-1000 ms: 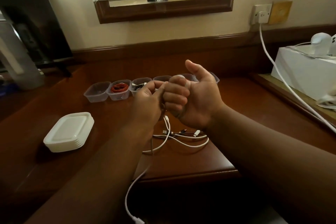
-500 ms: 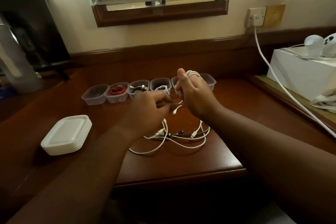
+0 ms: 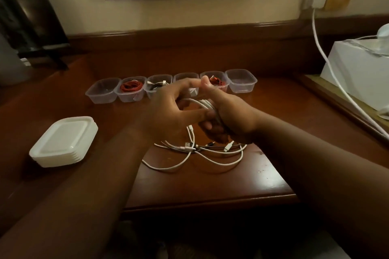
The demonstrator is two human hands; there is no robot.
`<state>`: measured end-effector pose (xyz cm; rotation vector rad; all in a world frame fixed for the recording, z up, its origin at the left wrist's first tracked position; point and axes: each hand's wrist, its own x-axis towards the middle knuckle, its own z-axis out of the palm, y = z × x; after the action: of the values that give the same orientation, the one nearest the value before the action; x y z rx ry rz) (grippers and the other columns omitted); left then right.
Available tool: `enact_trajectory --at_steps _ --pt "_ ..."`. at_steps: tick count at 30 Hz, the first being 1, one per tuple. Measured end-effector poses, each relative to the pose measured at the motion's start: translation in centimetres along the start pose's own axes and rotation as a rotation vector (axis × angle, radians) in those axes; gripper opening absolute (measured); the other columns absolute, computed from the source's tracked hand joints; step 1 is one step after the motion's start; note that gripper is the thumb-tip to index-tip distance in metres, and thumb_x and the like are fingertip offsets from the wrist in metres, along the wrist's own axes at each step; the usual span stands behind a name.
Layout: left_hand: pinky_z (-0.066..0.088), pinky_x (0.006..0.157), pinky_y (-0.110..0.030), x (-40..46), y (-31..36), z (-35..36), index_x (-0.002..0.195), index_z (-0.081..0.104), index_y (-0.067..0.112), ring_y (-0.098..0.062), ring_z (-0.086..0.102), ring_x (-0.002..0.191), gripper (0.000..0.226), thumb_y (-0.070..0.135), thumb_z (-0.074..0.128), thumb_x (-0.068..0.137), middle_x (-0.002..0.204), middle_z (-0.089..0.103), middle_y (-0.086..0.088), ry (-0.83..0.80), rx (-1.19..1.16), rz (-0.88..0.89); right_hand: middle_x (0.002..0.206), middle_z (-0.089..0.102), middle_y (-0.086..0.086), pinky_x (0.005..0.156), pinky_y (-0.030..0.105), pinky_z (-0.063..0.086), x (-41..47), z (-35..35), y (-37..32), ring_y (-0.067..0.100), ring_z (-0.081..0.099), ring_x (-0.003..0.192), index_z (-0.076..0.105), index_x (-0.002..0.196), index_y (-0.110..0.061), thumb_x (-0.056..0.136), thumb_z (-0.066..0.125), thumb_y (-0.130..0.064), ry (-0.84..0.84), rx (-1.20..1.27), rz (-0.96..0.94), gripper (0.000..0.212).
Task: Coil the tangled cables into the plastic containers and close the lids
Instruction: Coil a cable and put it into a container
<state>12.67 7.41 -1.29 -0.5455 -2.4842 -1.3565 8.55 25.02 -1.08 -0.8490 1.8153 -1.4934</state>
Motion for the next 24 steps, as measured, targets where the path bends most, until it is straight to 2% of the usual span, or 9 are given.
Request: enact_trajectory --at_steps 2,5,10,12,15,17,19,22,24 --pt "0.057 0.081 -0.030 0.4 -0.8 0.2 0.118 0.064 0.026 -0.010 0.071 0.092 0.039 0.035 0.072 0.081 0.092 0.073 0.010 -0.112 -0.075 -0.046 0.045 0.033 0.002 0.044 0.024 0.024 0.7 -0.4 0.5 0.017 0.026 0.038 0.051 0.051 -0.013 0.086 0.017 -0.076 -0.121 0.024 -0.005 0.080" --pt "0.058 0.076 -0.033 1.6 -1.8 0.5 0.099 0.067 0.020 -0.012 0.071 0.084 0.019 0.034 0.068 0.086 0.085 0.073 0.005 -0.058 -0.057 -0.003 0.042 0.035 0.002 0.045 0.024 0.030 2.4 -1.4 0.5 0.019 0.032 0.034 0.055 0.048 -0.016 0.094 0.013 -0.068 -0.103 0.052 -0.016 0.081" --pt "0.052 0.060 -0.025 4.6 -3.2 0.7 0.087 0.063 0.012 -0.013 0.063 0.069 0.031 0.043 0.066 0.086 0.073 0.062 0.004 0.061 0.082 0.100 0.040 0.039 0.001 0.046 0.027 0.034 5.1 -2.5 1.3 0.022 0.039 0.034 0.066 0.047 -0.030 0.103 0.016 -0.054 0.081 0.113 -0.177 0.079" --pt "0.048 0.056 -0.026 5.5 -4.2 1.1 0.081 0.061 0.014 -0.013 0.059 0.064 0.032 0.045 0.065 0.084 0.070 0.059 0.004 0.112 0.127 0.108 0.046 0.042 0.003 0.045 0.027 0.036 6.3 -3.3 2.2 0.023 0.042 0.037 0.068 0.059 -0.026 0.105 0.025 -0.048 0.215 0.100 -0.188 0.067" --pt "0.050 0.055 -0.020 6.6 -5.8 2.8 0.077 0.060 0.027 -0.006 0.059 0.064 0.018 0.038 0.069 0.087 0.068 0.059 0.008 0.194 0.080 0.025 0.073 0.058 0.008 0.051 0.027 0.048 7.7 -4.7 3.1 0.015 0.059 0.058 0.059 0.087 -0.014 0.104 0.036 -0.038 0.491 0.045 -0.169 0.038" --pt "0.059 0.062 -0.036 7.3 -7.0 4.1 0.083 0.066 0.019 -0.012 0.066 0.070 0.019 0.036 0.070 0.089 0.073 0.065 0.001 0.240 -0.023 -0.068 0.068 0.060 -0.003 0.052 0.017 0.049 8.2 -5.2 3.7 0.001 0.060 0.059 0.052 0.080 -0.017 0.105 0.036 -0.028 0.607 0.011 -0.240 0.032" --pt "0.058 0.065 -0.053 7.9 -8.1 5.1 0.088 0.067 0.007 -0.028 0.069 0.075 0.034 0.040 0.073 0.085 0.078 0.068 -0.012 0.267 -0.142 -0.142 0.064 0.053 -0.009 0.053 0.006 0.044 8.6 -5.3 4.7 -0.012 0.055 0.054 0.051 0.079 -0.016 0.107 0.033 -0.014 0.666 -0.050 -0.259 0.034" --pt "0.056 0.068 -0.056 8.3 -9.3 5.9 0.084 0.070 0.004 -0.028 0.068 0.072 0.039 0.040 0.080 0.076 0.079 0.071 -0.018 0.335 -0.269 -0.251 0.060 0.055 -0.006 0.058 0.014 0.044 9.6 -5.1 6.9 -0.003 0.057 0.057 0.057 0.072 -0.013 0.109 0.026 -0.020 0.613 -0.005 -0.321 0.049" --pt "0.057 0.066 -0.049 8.4 -9.7 6.2 0.080 0.073 0.010 -0.022 0.068 0.070 0.035 0.042 0.081 0.071 0.075 0.073 -0.013 0.367 -0.408 -0.339 0.067 0.063 -0.005 0.069 0.025 0.050 10.5 -5.4 8.1 0.005 0.063 0.070 0.062 0.071 -0.021 0.109 0.023 -0.031 0.563 -0.019 -0.365 0.055"
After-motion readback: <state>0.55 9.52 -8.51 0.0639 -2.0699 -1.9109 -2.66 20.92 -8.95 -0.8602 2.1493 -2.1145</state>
